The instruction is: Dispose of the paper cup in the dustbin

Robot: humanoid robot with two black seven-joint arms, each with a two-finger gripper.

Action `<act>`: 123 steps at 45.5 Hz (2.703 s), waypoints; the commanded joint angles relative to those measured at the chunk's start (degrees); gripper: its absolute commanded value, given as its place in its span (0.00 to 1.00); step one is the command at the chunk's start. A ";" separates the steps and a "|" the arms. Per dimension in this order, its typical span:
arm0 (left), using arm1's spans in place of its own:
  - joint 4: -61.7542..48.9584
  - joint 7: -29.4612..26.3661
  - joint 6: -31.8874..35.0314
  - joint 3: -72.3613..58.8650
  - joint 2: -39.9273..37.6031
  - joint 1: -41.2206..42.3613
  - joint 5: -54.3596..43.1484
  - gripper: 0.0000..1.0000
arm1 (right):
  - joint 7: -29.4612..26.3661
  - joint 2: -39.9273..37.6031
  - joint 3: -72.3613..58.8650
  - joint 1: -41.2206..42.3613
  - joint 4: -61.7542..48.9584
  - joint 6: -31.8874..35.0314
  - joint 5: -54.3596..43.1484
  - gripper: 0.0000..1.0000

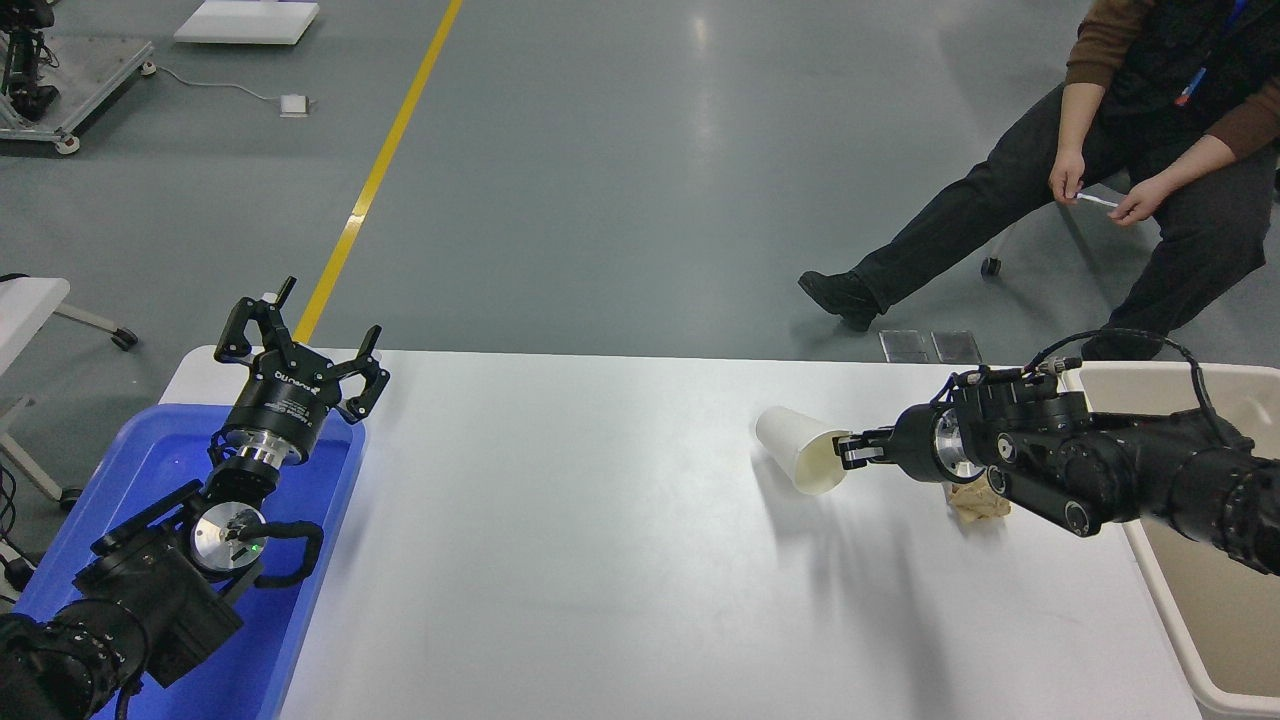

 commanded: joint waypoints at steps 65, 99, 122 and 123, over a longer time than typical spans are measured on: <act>0.00 0.00 -0.09 -0.09 0.09 0.09 0.07 1.00 | 1.66 -32.78 -0.51 43.24 24.31 29.21 0.22 0.00; 0.00 0.00 -0.09 -0.09 0.09 0.09 0.07 1.00 | 2.18 -55.45 -0.95 37.27 14.47 28.33 1.36 0.00; 0.00 0.00 0.00 -0.09 0.09 0.09 0.07 1.00 | 7.37 -58.98 -1.04 4.94 5.77 18.67 34.66 0.00; 0.00 0.00 -0.09 -0.09 0.09 0.09 0.07 1.00 | 7.63 -58.54 -0.95 3.53 5.77 18.05 35.80 0.00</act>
